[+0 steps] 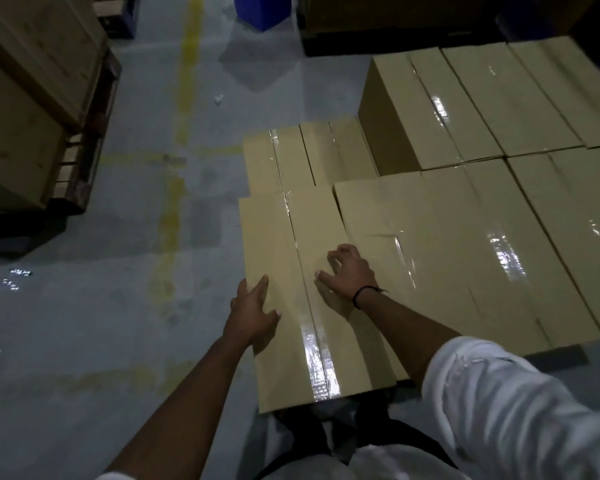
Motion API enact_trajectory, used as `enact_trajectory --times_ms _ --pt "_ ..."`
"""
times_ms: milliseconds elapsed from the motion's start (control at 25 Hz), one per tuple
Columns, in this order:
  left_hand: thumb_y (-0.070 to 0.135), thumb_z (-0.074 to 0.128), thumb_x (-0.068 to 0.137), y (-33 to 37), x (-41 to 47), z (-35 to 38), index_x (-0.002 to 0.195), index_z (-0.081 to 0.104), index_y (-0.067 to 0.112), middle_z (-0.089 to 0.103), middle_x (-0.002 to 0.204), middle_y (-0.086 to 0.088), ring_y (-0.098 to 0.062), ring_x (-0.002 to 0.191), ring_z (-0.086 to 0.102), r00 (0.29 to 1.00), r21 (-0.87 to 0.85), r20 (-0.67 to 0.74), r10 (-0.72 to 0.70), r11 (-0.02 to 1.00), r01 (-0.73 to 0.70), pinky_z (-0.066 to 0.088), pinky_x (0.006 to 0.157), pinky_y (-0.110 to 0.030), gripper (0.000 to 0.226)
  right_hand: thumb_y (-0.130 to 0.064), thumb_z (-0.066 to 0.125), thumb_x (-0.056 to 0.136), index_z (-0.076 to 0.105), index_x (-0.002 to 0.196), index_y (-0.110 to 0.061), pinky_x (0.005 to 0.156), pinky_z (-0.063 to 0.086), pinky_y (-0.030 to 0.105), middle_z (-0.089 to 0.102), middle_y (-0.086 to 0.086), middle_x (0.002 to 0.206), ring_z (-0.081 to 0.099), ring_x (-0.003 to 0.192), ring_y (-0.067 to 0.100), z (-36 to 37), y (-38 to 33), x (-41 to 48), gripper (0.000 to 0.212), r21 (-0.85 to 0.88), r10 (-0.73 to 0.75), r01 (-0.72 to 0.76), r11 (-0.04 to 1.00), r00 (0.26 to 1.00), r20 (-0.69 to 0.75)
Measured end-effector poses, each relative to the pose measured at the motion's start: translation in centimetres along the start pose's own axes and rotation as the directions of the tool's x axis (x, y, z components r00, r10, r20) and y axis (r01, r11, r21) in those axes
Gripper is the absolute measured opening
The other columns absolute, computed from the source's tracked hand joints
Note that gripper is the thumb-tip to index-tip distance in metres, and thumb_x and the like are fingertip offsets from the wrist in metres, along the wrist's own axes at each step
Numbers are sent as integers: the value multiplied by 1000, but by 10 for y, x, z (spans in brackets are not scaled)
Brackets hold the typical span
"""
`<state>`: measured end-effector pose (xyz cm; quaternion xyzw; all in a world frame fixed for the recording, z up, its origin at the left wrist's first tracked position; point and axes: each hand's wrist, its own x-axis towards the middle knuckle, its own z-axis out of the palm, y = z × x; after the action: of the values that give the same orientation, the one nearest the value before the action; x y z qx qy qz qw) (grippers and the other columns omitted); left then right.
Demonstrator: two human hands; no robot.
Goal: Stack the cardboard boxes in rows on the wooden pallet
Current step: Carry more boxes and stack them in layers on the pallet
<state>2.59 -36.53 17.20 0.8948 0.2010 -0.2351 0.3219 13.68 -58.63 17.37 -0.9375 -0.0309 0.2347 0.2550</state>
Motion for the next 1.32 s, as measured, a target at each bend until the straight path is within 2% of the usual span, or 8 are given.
enact_trajectory --times_ms 160,320,520,640,760,1000,1160,1320 --pt "34 74 90 2 19 4 160 14 34 -2 168 -10 -44 149 19 1000 42 22 -13 999 12 32 115 -50 93 -56 72 81 61 130 -23 101 47 45 33 -4 153 49 125 34 6 7 11 60 13 2 -2 1000 1000 -8" --pt "28 77 88 -3 32 9 160 11 33 -4 167 -9 -43 147 24 998 51 62 -3 999 -1 36 113 -49 98 -55 71 83 57 135 -22 104 43 45 29 -4 157 38 131 34 9 8 15 63 -12 -5 6 1000 1000 12" --pt "19 74 90 -9 30 14 162 8 27 -9 167 -12 -38 150 22 990 15 137 29 999 -32 32 117 -42 98 -58 66 84 54 135 -23 107 37 54 16 -3 164 21 142 35 12 14 14 63 -266 -19 69 962 982 186" --pt "14 72 92 -7 25 12 162 5 27 -15 167 -11 -35 150 23 987 3 157 36 999 -37 33 116 -40 98 -52 66 86 52 134 -23 109 34 57 11 0 165 16 145 35 14 18 3 58 -310 -20 88 947 976 215" --pt "19 75 90 -10 19 14 161 1 29 -20 166 -11 -37 149 27 983 38 180 32 998 -39 36 115 -40 103 -48 66 87 44 140 -23 110 32 58 6 2 165 14 147 35 17 26 -16 63 -363 -26 108 925 974 224" --pt "37 76 88 -22 -16 40 160 -3 32 -28 163 -15 -41 140 40 984 146 177 36 987 -63 40 111 -40 107 -46 64 88 19 156 -22 116 27 53 -3 6 167 7 151 32 29 67 -70 85 -475 -131 243 846 958 257" --pt "38 78 86 -30 -37 54 159 -8 34 -31 161 -17 -42 131 50 983 203 181 40 976 -77 45 105 -41 113 -51 62 87 13 159 -21 121 21 49 -6 7 168 1 154 30 35 94 -96 92 -488 -188 315 814 938 291" --pt "42 83 79 -32 -52 60 157 -16 37 -38 158 -17 -43 129 52 978 271 208 15 960 -72 49 100 -41 126 -54 68 83 6 160 -22 124 14 44 -15 6 167 -7 154 28 37 104 -114 104 -495 -170 327 805 926 336"
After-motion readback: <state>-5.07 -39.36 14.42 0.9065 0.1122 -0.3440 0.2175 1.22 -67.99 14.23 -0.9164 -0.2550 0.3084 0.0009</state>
